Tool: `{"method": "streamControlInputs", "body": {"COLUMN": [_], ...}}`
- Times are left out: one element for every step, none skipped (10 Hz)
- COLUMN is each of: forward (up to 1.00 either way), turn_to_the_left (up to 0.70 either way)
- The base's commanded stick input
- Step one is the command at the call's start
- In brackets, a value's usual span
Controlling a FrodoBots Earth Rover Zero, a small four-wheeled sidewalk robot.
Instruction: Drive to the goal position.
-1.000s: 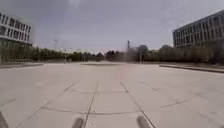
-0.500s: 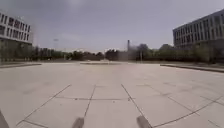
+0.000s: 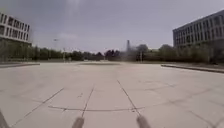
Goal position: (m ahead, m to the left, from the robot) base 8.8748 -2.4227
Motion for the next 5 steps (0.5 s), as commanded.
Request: {"method": "streamControlInputs", "body": {"forward": [0.7, 0.7, 0.7, 0.7, 0.7], "turn_to_the_left": [0.0, 0.0, 0.0, 0.0, 0.0]}}
